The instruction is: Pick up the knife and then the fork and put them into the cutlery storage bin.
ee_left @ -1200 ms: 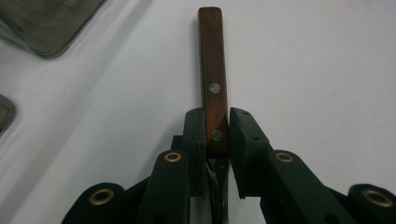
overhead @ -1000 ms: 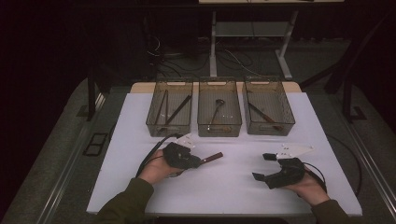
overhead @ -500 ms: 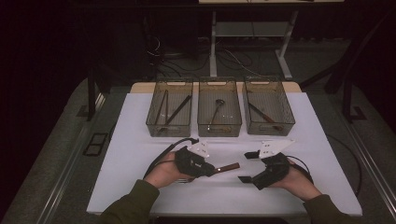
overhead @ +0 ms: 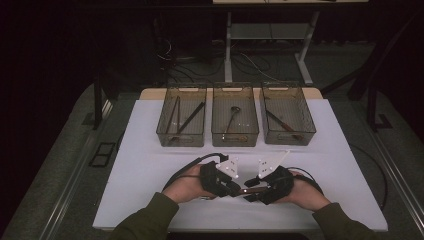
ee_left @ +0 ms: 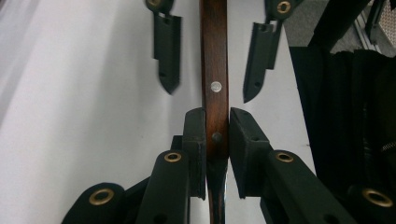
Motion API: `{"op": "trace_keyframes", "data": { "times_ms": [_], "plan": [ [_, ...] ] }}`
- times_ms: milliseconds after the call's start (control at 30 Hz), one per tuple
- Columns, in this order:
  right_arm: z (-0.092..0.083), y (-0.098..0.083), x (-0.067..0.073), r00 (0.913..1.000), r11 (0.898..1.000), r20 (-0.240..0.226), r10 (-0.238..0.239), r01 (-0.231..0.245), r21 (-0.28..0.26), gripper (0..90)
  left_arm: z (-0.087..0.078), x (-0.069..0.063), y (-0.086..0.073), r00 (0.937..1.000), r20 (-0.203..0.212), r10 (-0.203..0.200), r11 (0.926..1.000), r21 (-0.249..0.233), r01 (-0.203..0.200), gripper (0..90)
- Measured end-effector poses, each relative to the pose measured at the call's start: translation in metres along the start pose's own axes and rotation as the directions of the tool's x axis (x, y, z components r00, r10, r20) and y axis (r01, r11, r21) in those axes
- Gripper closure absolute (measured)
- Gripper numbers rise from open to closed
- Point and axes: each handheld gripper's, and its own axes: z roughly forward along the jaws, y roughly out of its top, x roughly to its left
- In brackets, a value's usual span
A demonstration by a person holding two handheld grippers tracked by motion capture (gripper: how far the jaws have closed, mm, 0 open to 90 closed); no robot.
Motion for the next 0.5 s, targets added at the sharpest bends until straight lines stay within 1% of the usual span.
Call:
{"op": "trace_keyframes", "data": {
  "times_ms": [33, 67, 133, 167, 200, 267, 333, 367, 433, 500],
  "plan": [
    [0.0003, 0.0000, 0.0010, 0.9999, 1.000, -0.010, 0.006, -0.006, 0.008, 60.1, 0.0003, -0.0009, 0.0000, 1.0000, 0.003, -0.007, 1.0000, 0.000, 0.007, 77.1],
    [0.0007, -0.0002, 0.0004, 0.9999, 1.000, -0.017, 0.001, -0.001, 0.007, 62.6, 0.0000, -0.0012, 0.0005, 1.0000, 0.008, -0.003, 0.9999, 0.013, 0.003, 77.1],
    [0.0015, 0.0000, 0.0004, 0.9995, 1.000, -0.032, -0.002, 0.002, 0.008, 67.1, 0.0006, -0.0010, 0.0012, 0.9998, 0.010, 0.019, 0.9997, 0.017, -0.019, 77.2],
    [0.0017, 0.0001, 0.0005, 0.9992, 1.000, -0.040, 0.000, 0.000, 0.011, 70.0, 0.0010, -0.0025, 0.0011, 0.9998, 0.017, 0.007, 0.9998, 0.020, -0.007, 77.1],
    [0.0018, 0.0002, 0.0007, 0.9990, 1.000, -0.045, 0.000, 0.000, 0.013, 71.9, 0.0011, -0.0026, 0.0012, 0.9998, 0.017, 0.012, 0.9997, 0.020, -0.012, 77.1],
    [0.0020, 0.0007, 0.0030, 0.9983, 1.000, -0.056, 0.015, -0.014, 0.022, 73.0, 0.0008, -0.0034, 0.0012, 0.9996, 0.024, 0.015, 0.9996, 0.022, -0.016, 77.1],
    [0.0030, 0.0007, 0.0034, 0.9977, 1.000, -0.068, 0.004, -0.002, 0.024, 74.0, 0.0000, -0.0039, 0.0012, 0.9992, 0.030, 0.025, 0.9993, 0.026, -0.026, 77.1],
    [0.0031, 0.0008, 0.0034, 0.9978, 1.000, -0.066, -0.007, 0.009, 0.026, 74.5, -0.0004, -0.0042, 0.0012, 0.9992, 0.031, 0.027, 0.9993, 0.023, -0.028, 77.1],
    [0.0029, 0.0014, 0.0051, 0.9971, 1.000, -0.076, 0.000, 0.002, 0.025, 75.0, -0.0016, -0.0041, 0.0011, 0.9985, 0.040, 0.037, 0.9992, 0.017, -0.037, 77.0],
    [0.0030, 0.0016, 0.0055, 0.9958, 1.000, -0.091, 0.005, -0.003, 0.029, 75.2, -0.0019, -0.0047, 0.0009, 0.9980, 0.052, 0.035, 0.9993, 0.008, -0.036, 77.0]
  ]
}}
